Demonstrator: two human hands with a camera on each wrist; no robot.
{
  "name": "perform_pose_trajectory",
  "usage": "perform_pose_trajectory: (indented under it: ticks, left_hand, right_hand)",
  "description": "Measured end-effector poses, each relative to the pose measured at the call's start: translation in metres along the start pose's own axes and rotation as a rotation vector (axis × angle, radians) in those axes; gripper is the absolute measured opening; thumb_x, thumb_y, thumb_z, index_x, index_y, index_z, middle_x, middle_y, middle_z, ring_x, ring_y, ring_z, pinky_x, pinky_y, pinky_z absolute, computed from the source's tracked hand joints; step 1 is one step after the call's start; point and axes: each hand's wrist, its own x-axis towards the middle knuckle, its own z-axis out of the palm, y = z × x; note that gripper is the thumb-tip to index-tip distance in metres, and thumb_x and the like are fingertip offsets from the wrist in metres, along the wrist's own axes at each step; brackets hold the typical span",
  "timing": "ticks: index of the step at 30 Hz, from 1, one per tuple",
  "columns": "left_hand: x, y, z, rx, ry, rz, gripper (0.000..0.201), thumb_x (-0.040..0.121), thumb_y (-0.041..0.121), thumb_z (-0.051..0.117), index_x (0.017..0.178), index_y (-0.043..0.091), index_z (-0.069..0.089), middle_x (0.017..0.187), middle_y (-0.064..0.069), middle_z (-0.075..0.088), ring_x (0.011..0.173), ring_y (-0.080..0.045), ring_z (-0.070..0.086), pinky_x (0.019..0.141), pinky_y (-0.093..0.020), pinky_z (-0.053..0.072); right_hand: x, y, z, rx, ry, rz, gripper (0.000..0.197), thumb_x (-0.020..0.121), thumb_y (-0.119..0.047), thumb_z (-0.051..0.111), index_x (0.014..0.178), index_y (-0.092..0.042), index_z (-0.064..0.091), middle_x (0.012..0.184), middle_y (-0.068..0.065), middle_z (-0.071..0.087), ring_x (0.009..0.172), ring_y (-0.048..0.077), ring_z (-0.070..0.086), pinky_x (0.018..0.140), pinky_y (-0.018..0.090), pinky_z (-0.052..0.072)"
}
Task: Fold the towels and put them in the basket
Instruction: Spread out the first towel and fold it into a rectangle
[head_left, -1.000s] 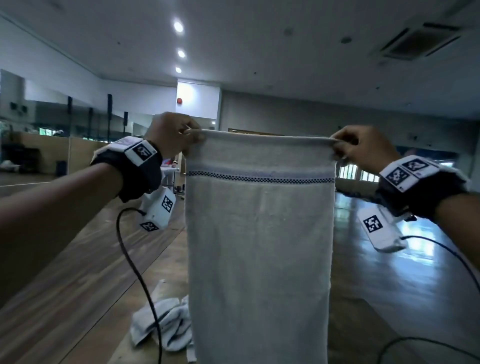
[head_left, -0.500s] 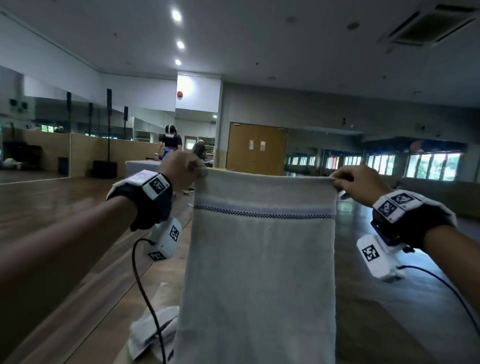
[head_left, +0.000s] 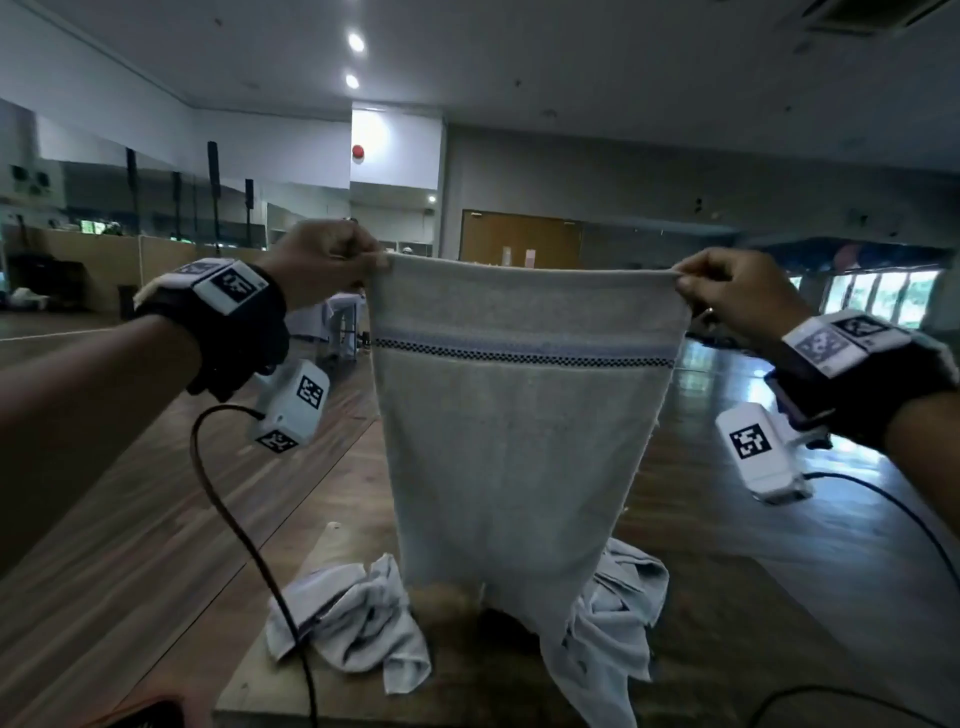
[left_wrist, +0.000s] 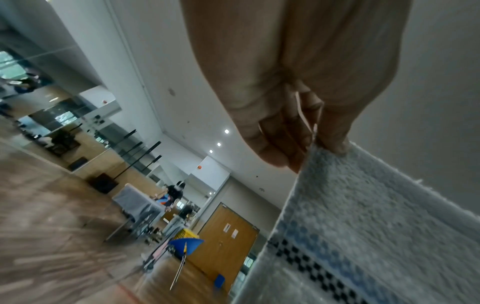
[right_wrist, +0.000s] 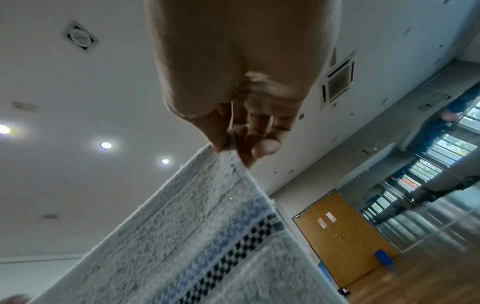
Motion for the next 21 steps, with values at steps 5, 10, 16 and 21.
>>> perform_pose_trajectory:
  ticks: [5,10,16,21]
  left_hand:
    - [-0.022,-0.054,0.040,-0.257,-0.170,-0.127,0.008,0.088,0.020,0.057,0.082,0.018,0.061,0.077,0.002,0.060,0.069,-0.007,0.059,0.060,-0.022,0.053]
    - [-0.064,-0.129,0.111,-0.245,-0.191,-0.223,0.010,0.089,0.017,0.056,0.088,0.008,0.060,0.075,-0.004,0.059,0.056,0.002,0.055,0.051,-0.012,0.047]
    - [-0.171,-0.218,0.223,0.299,-0.581,-0.183,0.011,0.087,0.016,0.060,0.089,0.009,0.068,0.087,-0.012,0.069,0.075,-0.019,0.059,0.066,-0.025,0.040]
    - [-0.248,-0.244,0.276,0.495,-0.706,-0.020,0.027,0.082,0.040,0.039,0.082,0.021,0.058,0.090,0.000,0.064,0.087,-0.024,0.059,0.078,-0.032,0.042]
  right_hand:
    - [-0.022,0.044,0.034,0.067,-0.096,0.087,0.015,0.089,-0.012,0.058,0.083,-0.024,0.065,0.070,-0.003,0.061,0.051,0.006,0.055,0.044,0.017,0.047]
    - [-0.060,0.097,0.091,-0.099,-0.185,0.062,0.012,0.090,-0.007,0.056,0.088,-0.018,0.062,0.069,-0.007,0.060,0.051,-0.001,0.056,0.053,0.020,0.043]
    - [-0.167,0.205,0.182,-0.308,-0.644,0.250,0.010,0.087,-0.006,0.058,0.087,-0.011,0.067,0.088,0.009,0.068,0.084,0.024,0.062,0.070,0.027,0.041]
    - [-0.264,0.252,0.229,-0.473,-0.747,0.077,0.014,0.077,-0.005,0.064,0.084,-0.017,0.065,0.100,0.002,0.070,0.110,0.025,0.060,0.088,0.037,0.035]
